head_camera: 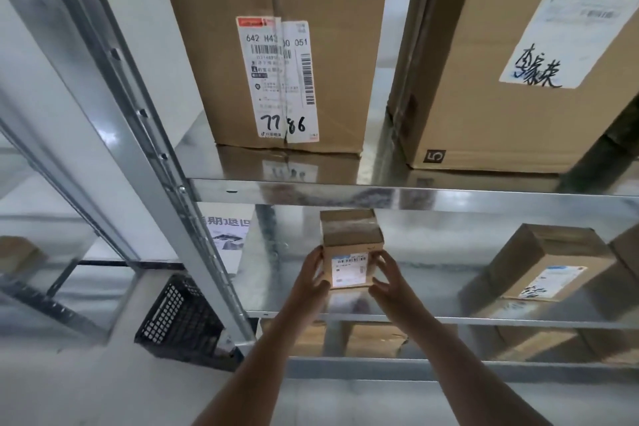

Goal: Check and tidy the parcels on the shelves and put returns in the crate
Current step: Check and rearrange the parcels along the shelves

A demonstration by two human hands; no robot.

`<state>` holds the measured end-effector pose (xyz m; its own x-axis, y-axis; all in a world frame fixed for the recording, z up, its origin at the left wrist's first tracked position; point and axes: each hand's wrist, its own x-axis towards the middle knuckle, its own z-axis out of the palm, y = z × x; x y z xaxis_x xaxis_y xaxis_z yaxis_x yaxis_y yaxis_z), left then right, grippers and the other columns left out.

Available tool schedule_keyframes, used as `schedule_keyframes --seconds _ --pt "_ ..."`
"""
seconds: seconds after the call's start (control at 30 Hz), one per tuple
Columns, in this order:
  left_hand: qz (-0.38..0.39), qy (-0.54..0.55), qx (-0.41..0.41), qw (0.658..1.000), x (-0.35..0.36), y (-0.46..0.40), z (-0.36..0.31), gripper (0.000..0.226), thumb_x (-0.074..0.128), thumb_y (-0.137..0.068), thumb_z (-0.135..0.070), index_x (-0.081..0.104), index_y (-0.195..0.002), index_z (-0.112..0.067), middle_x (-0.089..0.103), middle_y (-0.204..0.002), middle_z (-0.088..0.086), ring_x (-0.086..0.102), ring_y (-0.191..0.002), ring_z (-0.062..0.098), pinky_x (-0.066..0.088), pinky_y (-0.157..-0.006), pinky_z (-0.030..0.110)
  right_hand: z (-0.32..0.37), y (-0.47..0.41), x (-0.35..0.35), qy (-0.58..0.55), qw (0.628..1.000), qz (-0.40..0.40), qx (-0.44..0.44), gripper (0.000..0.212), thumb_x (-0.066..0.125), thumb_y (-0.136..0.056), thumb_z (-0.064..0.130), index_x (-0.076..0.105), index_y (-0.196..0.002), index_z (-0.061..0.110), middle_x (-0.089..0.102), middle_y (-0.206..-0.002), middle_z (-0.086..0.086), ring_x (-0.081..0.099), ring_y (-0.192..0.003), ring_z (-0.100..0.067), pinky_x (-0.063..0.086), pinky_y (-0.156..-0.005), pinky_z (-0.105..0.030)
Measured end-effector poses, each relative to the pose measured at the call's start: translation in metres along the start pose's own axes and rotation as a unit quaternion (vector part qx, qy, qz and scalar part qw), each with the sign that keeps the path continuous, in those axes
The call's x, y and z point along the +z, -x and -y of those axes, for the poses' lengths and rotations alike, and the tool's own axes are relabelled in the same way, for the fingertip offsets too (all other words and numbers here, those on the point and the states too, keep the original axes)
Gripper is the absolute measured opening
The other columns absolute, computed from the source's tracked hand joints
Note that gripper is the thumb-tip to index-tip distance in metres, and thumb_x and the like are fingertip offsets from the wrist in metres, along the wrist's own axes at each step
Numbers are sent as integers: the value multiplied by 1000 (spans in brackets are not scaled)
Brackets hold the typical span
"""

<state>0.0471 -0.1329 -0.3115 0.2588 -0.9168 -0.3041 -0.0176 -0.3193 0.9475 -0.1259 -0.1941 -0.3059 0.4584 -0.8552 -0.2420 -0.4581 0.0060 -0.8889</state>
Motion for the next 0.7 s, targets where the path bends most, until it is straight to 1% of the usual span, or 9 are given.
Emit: schedule_keyframes --seconds 0.13,0.2,0.27,0.33,0.4,0.47,0.53,0.63,0.7 --pt "-14 -67 -51 996 -4 23 6 79 48 -97 -7 5 -162 -22 21 -166 11 49 -119 11 51 -74 15 -6 13 3 31 996 -72 34 91 55 -101 30 -14 -160 29 18 -169 -4 36 -149 -31 44 -114 -51" --pt "-40 -95 -48 994 -9 43 14 77 48 -98 -9 5 -162 -18 19 -167 13 54 -118 13 47 -82 9 -11 26 8 22 994 -105 33 90 56 -101 23 -12 -160 31 19 -170 -6 36 -149 -33 46 -110 -56" --pt "-81 -115 -40 989 -15 70 22 78 56 -98 -20 9 -161 -16 23 -165 9 46 -137 24 40 -104 25 -17 44 14 19 993 -115 20 88 56 -101 20 -8 -161 30 22 -169 -8 38 -148 -34 42 -114 -54" --pt "-123 -95 -47 987 -21 97 37 86 64 -93 -38 16 -160 -14 31 -158 3 39 -141 20 36 -111 33 -24 61 20 19 993 -114 14 85 56 -101 18 -3 -161 28 27 -166 -10 40 -147 -34 38 -117 -52" --pt "-163 -69 -55 983 -23 127 52 67 58 -98 -22 27 -157 -13 36 -156 5 39 -142 23 35 -118 42 -30 80 29 9 995 -102 5 80 57 -100 17 6 -161 24 34 -163 -13 43 -145 -36 40 -116 -53" --pt "-207 -48 -55 976 -20 154 67 57 52 -96 -14 38 -151 -16 47 -149 5 45 -138 23 36 -118 47 -35 102 36 8 995 -94 -16 75 58 -99 13 16 -160 17 43 -157 -16 48 -140 -36 43 -113 -48" --pt "-224 -39 -71 971 -11 175 86 59 50 -88 -27 43 -146 -20 54 -142 15 51 -132 33 40 -113 56 -44 123 43 41 995 -81 -29 70 59 -98 14 24 -158 13 46 -155 -13 50 -138 -33 41 -109 -41" --pt "-225 -22 -111 968 -9 173 143 68 45 -71 -39 48 -135 -17 49 -135 36 48 -125 55 42 -103 70 -60 142 49 66 997 -48 -20 60 57 -99 18 36 -155 15 50 -153 -8 50 -139 -29 41 -108 -37" --pt "-211 -35 -124 969 -3 185 125 62 46 -77 -34 45 -134 -10 49 -138 36 48 -127 54 41 -105 68 -71 143 51 74 997 -35 4 50 57 -98 19 49 -146 13 57 -148 -7 54 -135 -28 42 -107 -35"
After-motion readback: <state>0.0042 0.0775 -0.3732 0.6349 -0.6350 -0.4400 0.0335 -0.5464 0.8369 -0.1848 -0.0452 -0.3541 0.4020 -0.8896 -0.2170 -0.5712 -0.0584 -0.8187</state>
